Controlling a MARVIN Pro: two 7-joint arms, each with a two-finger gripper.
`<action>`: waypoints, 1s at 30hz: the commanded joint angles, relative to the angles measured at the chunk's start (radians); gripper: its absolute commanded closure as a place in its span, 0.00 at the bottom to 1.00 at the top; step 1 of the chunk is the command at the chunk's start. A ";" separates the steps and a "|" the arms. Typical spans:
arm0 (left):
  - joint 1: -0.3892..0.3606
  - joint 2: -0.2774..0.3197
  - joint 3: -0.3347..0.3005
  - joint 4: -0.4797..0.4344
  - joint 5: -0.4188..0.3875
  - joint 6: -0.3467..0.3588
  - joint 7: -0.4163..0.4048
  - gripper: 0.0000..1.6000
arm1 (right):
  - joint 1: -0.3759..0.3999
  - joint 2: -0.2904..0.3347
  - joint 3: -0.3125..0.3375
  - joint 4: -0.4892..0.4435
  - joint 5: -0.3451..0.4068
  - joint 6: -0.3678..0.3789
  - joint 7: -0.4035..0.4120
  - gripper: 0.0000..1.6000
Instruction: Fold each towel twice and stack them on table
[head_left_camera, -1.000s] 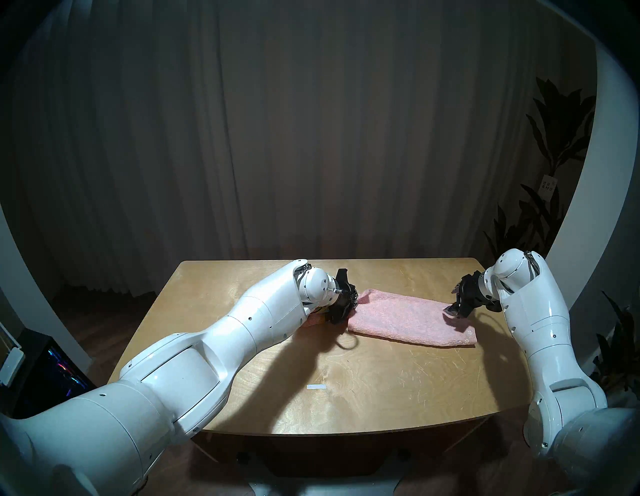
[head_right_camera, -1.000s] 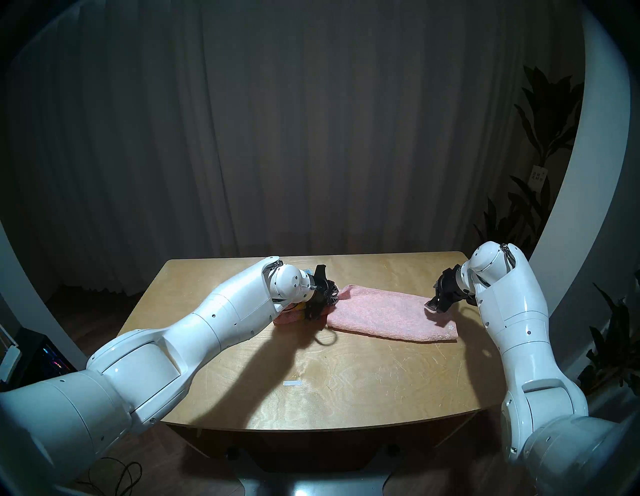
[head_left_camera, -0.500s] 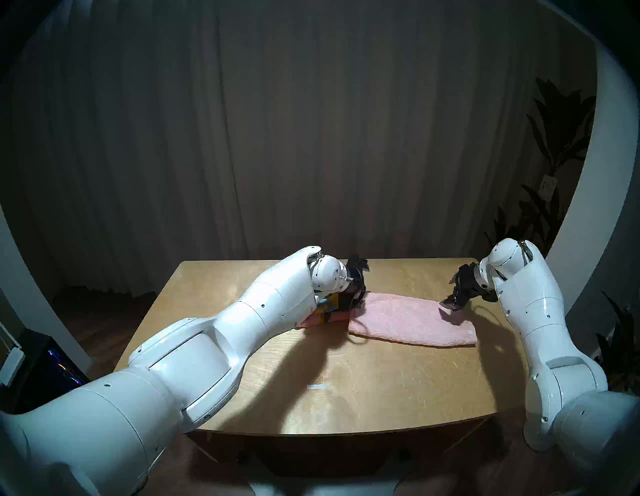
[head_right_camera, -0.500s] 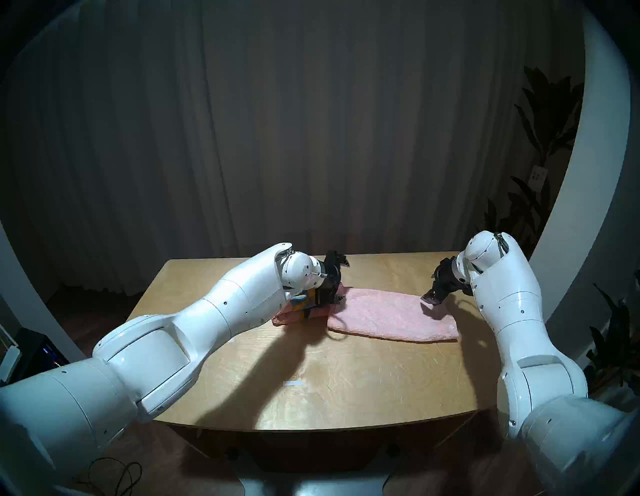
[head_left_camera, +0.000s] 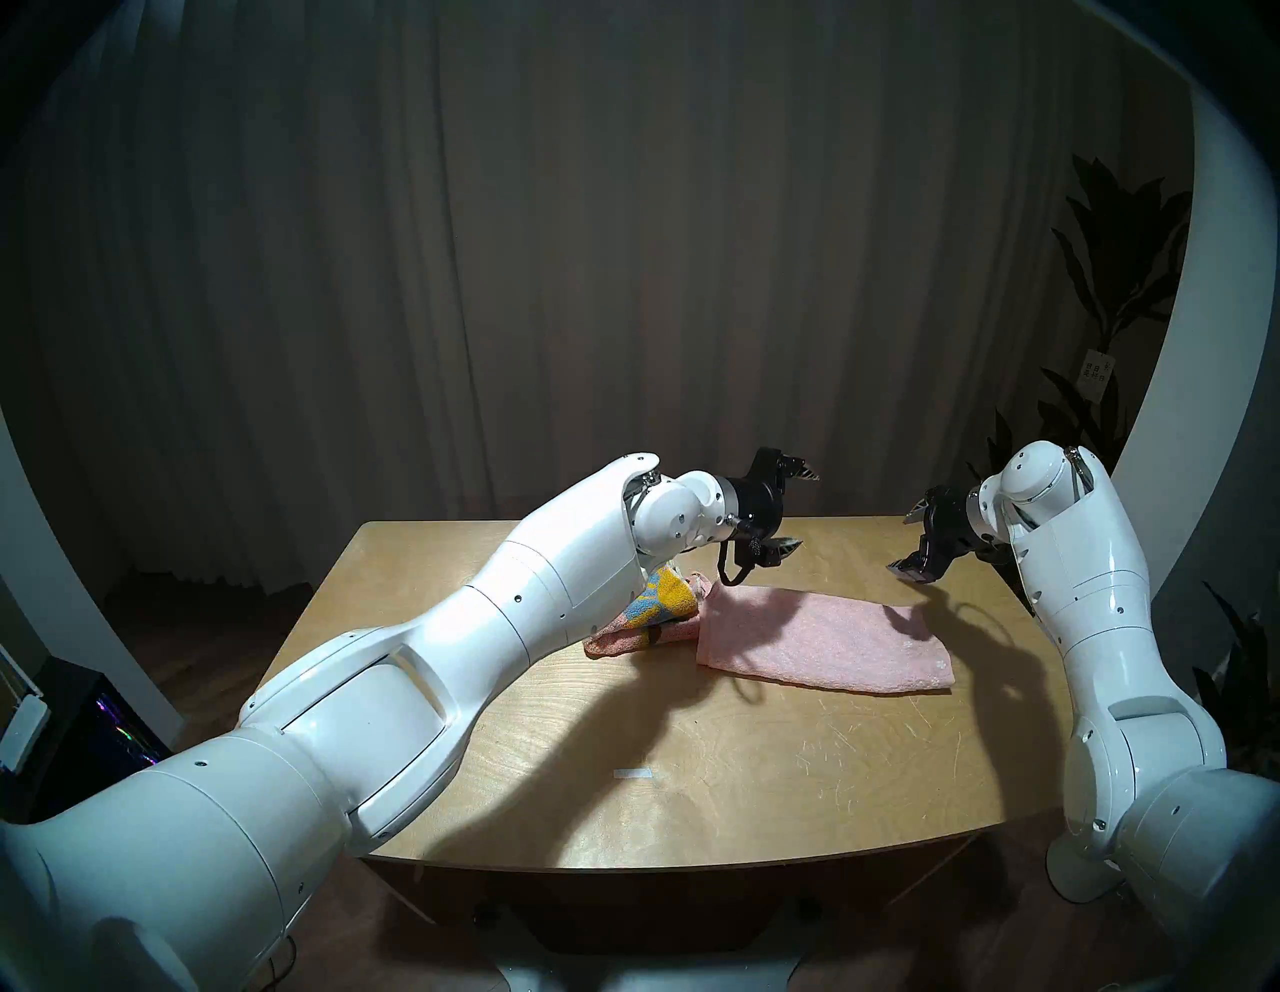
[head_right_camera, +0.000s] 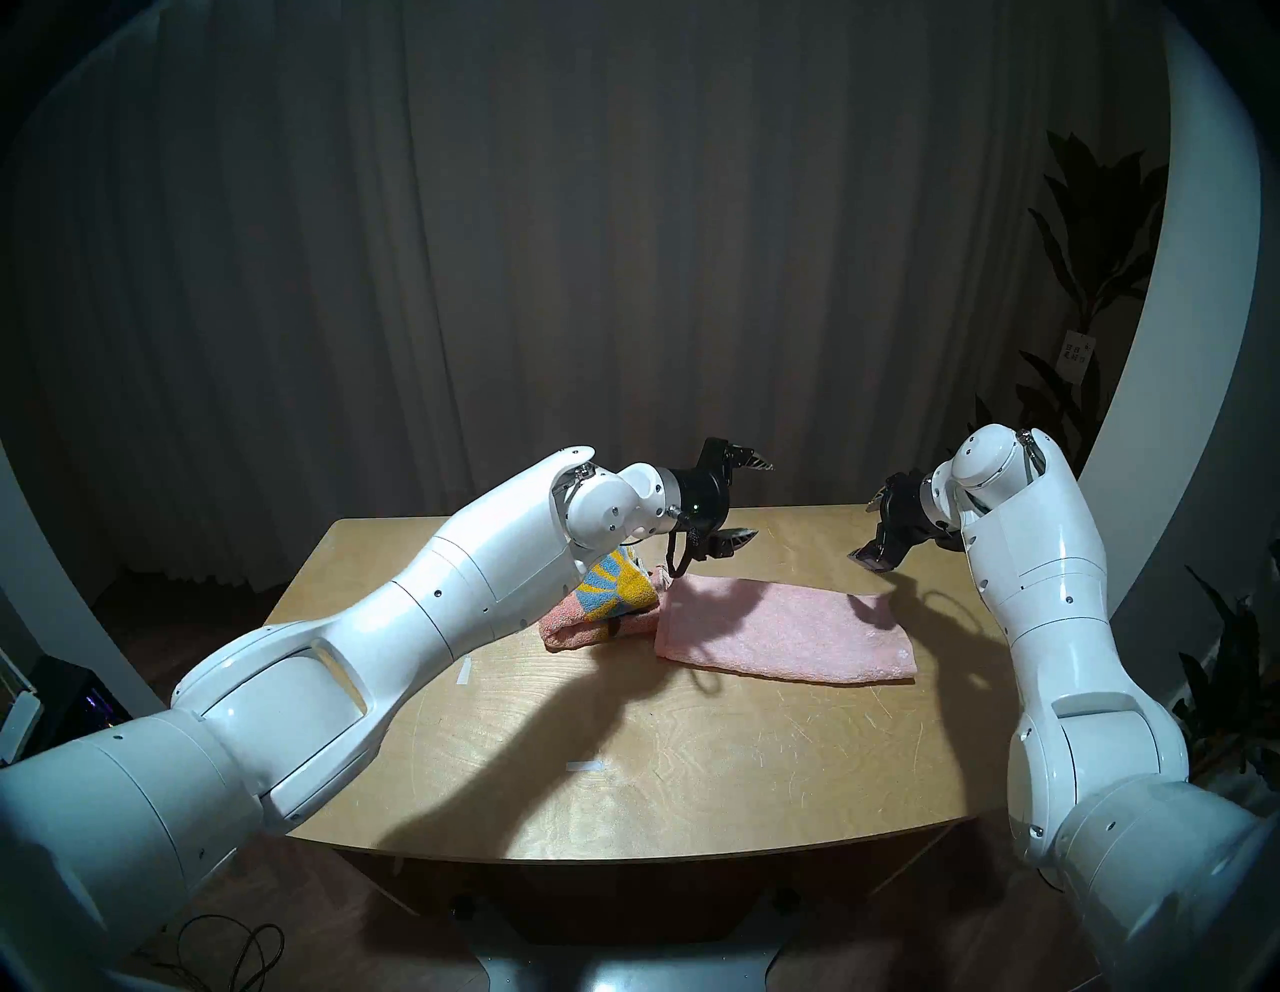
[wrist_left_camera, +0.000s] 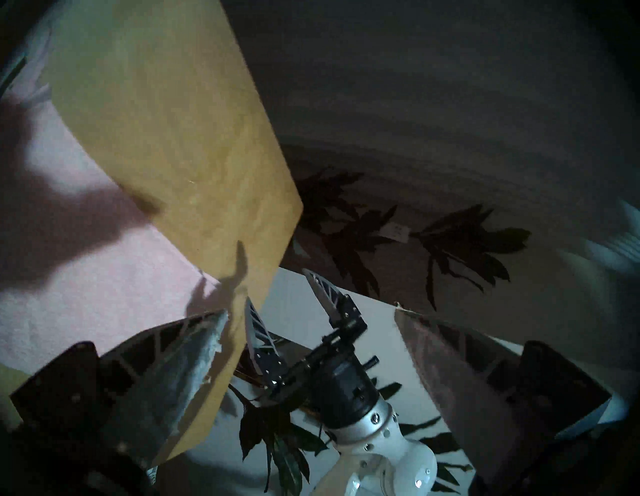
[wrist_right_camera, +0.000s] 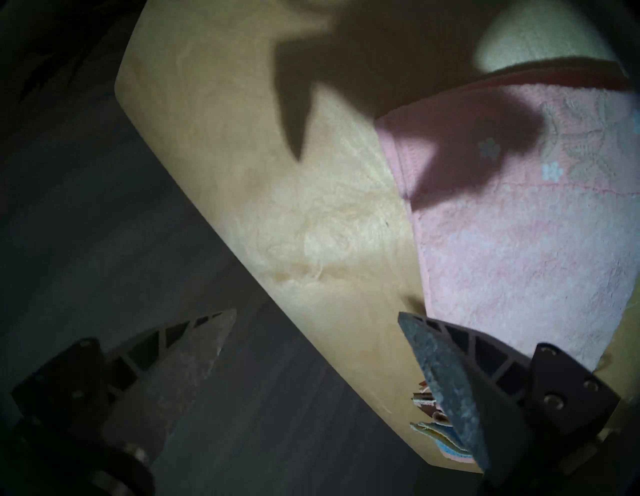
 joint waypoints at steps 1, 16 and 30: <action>-0.015 0.074 -0.030 -0.076 0.017 0.036 -0.046 0.00 | -0.009 -0.001 0.021 -0.082 0.036 0.027 -0.020 0.00; 0.045 0.251 -0.057 -0.115 0.089 0.042 -0.081 0.00 | -0.092 -0.024 0.040 -0.189 0.093 0.054 -0.087 0.00; 0.107 0.424 -0.112 -0.161 0.142 0.044 -0.136 0.00 | -0.175 -0.033 0.075 -0.313 0.135 0.076 -0.127 0.00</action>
